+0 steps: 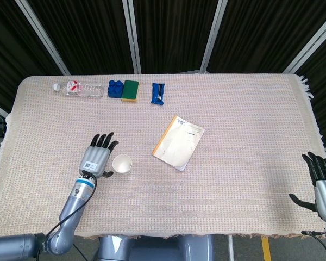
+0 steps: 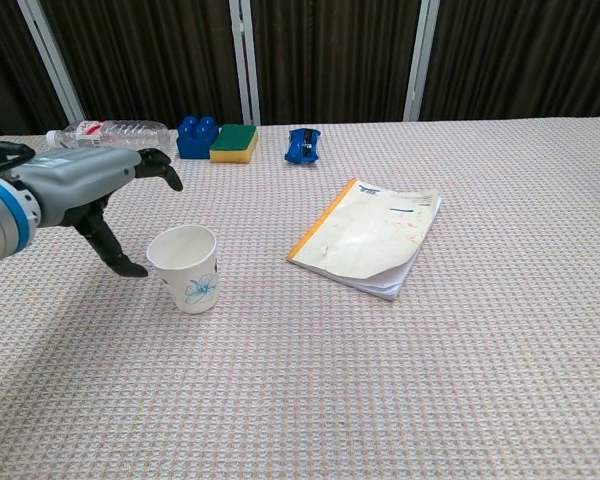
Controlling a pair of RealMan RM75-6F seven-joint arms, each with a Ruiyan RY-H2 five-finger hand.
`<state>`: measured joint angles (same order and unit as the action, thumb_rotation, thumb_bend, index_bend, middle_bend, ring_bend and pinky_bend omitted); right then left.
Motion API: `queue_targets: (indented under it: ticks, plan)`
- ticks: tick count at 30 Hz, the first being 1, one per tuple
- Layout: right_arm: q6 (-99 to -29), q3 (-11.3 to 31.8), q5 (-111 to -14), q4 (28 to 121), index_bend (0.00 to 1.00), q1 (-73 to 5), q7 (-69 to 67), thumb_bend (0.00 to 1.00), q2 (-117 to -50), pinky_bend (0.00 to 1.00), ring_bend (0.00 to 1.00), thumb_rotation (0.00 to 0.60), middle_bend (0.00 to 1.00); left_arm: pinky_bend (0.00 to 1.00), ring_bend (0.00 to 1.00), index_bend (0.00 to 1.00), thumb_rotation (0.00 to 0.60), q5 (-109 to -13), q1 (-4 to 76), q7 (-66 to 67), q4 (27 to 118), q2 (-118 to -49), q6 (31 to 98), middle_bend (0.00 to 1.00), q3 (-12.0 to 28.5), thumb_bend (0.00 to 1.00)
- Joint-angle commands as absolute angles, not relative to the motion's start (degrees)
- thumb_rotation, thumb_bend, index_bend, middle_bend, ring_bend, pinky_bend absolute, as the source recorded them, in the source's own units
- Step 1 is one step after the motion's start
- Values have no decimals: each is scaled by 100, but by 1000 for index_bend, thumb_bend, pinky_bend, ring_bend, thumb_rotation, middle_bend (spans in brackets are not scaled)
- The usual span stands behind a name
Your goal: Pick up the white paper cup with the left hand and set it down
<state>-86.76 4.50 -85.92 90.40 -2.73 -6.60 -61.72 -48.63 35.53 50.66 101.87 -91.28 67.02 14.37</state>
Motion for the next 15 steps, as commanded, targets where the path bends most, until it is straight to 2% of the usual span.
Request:
queue_targets:
  ticks: [1,5,15]
  plan:
    - [-8672,453,-8586,9026,0,-272,-687,0,-6166,0,0,600,0,0,0,219,600,-4759,3700,5073,10042,-9310,6697,0,1436,58]
    - [-8673,474,-8562,9018,0,-273,-752,0,-6140,0,0,600,0,0,0,285,600,-4665,3873,5076,9890,-9538,6744,0,1425,83]
    - [-8693,465,-8586,9005,0,-260,-798,0,-6137,0,0,600,0,0,0,372,600,-4527,4040,4932,9658,-9761,6823,0,1348,144]
